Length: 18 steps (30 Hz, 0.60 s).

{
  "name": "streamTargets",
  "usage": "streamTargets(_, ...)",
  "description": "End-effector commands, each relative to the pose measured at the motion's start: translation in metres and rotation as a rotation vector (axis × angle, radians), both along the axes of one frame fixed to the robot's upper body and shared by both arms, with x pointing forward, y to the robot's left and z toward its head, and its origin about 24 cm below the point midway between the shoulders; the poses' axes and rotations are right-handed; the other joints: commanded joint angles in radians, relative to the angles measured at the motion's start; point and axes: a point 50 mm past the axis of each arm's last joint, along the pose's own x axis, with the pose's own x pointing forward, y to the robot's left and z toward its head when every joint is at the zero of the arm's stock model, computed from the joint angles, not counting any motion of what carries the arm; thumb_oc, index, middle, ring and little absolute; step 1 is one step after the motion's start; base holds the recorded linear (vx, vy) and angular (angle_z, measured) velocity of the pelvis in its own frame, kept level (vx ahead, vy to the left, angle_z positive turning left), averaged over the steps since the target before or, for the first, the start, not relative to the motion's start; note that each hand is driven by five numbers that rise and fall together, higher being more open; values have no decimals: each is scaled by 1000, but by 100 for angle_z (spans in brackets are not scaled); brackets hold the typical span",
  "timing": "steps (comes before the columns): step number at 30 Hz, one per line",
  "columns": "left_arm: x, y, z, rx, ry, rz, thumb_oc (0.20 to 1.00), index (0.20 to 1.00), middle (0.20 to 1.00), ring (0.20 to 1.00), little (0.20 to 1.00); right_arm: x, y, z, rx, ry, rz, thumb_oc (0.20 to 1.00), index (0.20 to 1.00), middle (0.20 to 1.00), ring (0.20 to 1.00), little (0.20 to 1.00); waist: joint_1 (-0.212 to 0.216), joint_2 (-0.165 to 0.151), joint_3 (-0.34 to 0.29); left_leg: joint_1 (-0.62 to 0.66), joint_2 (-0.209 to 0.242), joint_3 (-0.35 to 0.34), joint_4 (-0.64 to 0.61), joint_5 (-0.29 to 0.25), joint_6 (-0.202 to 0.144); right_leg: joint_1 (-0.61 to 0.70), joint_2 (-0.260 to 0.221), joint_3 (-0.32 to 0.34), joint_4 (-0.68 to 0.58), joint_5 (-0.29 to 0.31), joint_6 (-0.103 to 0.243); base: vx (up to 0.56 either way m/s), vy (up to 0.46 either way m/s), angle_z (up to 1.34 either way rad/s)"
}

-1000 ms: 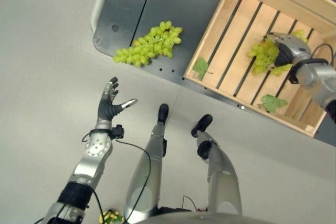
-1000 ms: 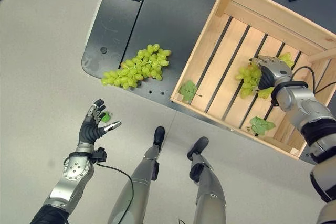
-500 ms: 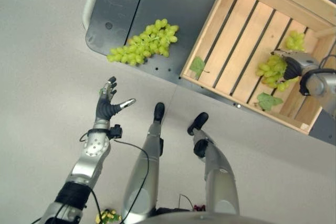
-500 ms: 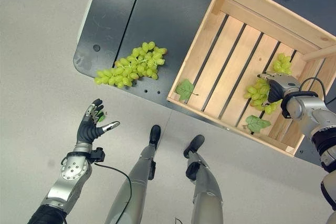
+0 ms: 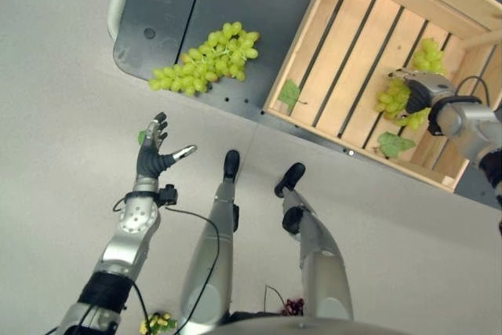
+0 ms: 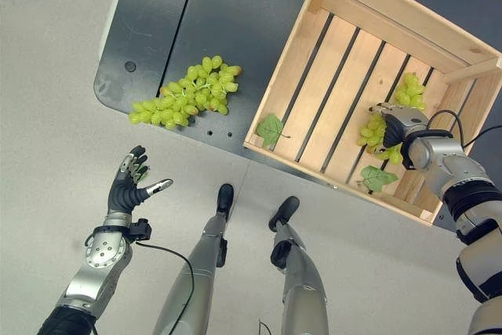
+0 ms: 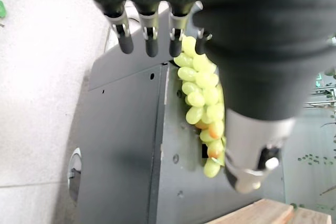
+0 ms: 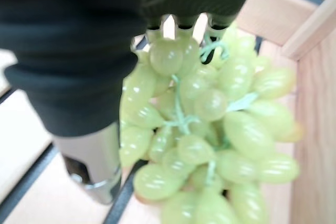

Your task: Pick up the fruits from the basket on one side to the basket on the other side

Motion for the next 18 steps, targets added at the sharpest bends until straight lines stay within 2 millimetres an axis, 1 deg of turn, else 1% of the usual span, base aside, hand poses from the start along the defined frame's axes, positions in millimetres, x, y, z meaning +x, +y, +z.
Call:
streamTargets(1, -14, 7, 6, -13, -46, 18, 1000, 1000, 1000, 1000, 1000, 2, -9, 13, -89, -14, -58, 200, 200, 200, 200, 200, 11, -2, -10, 83, 22, -18, -49, -60, -22, -71, -142, 42, -33, 199, 189, 0, 0, 0)
streamTargets(8, -14, 7, 7, -4, -49, 18, 1000, 1000, 1000, 1000, 1000, 4, -5, 13, -97, -15, -46, 200, 200, 200, 200, 200, 10, -1, -10, 77, 22, -18, -52, -59, -20, -82, -139, 45, -30, 198, 189, 0, 0, 0)
streamTargets(15, -14, 8, 8, 0, -53, 23, 1000, 1000, 1000, 1000, 1000, 7, 0, 16, -93, -34, -34, 200, 200, 200, 200, 200, 10, -4, -10, 77, 21, -18, -51, -60, -19, -85, -138, 47, -28, 198, 189, 0, 0, 0)
streamTargets(18, -15, 8, 8, 4, -52, 21, 1000, 1000, 1000, 1000, 1000, 9, 5, 21, -87, -58, -19, 200, 200, 200, 200, 200, 11, -7, -10, 82, 23, -17, -50, -61, -18, -85, -139, 50, -25, 199, 190, 0, 0, 0)
